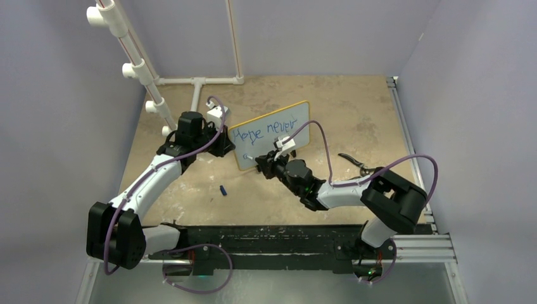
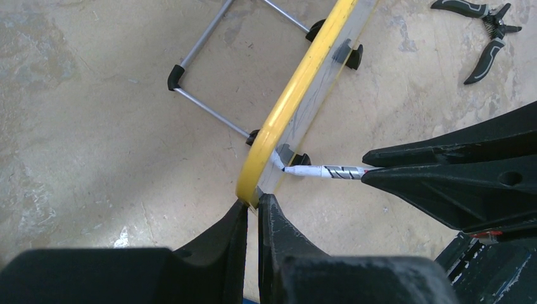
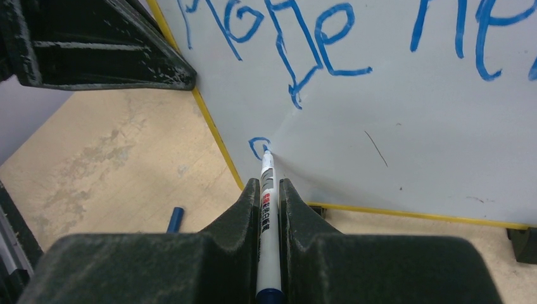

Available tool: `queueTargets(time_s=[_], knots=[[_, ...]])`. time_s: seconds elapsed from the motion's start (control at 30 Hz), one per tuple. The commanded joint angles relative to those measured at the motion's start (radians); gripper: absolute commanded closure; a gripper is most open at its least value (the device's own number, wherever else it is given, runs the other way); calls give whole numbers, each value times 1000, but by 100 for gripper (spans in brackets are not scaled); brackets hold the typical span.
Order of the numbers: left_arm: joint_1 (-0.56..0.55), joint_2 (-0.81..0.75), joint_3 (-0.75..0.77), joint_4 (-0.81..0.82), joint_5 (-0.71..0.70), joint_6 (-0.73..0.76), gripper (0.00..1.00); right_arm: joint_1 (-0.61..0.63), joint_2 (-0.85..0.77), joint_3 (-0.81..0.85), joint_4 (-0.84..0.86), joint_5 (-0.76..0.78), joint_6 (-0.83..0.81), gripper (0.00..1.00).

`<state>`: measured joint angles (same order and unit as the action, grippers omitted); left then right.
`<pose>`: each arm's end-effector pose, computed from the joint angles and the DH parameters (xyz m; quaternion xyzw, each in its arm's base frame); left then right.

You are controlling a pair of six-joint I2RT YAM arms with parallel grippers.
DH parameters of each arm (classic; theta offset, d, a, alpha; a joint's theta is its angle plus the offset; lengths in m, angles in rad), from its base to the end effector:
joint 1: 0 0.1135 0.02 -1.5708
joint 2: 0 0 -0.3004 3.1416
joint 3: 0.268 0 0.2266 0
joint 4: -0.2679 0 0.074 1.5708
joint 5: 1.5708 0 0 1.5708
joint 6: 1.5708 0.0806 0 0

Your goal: Write a sentence on the whiteboard

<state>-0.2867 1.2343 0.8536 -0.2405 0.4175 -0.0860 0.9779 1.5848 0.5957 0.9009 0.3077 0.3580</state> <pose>0.2460 -0.1066 0.2856 0.1814 0.8562 -0.2640 0.4054 0.2128 0.2722 0.2510 -0.1237 0.7257 0.3246 0.5939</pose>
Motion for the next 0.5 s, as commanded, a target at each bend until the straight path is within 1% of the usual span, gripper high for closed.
queueTargets(time_s=[0.0, 0.2, 0.47], knots=[[-11, 4, 3, 27, 38, 0, 100, 15, 17, -20, 0, 54, 0, 100], [-12, 5, 4, 27, 38, 0, 100, 35, 30, -31, -6, 60, 8, 100], [-12, 9, 4, 29, 39, 1, 100, 55, 73, 13, 25, 39, -7, 100]])
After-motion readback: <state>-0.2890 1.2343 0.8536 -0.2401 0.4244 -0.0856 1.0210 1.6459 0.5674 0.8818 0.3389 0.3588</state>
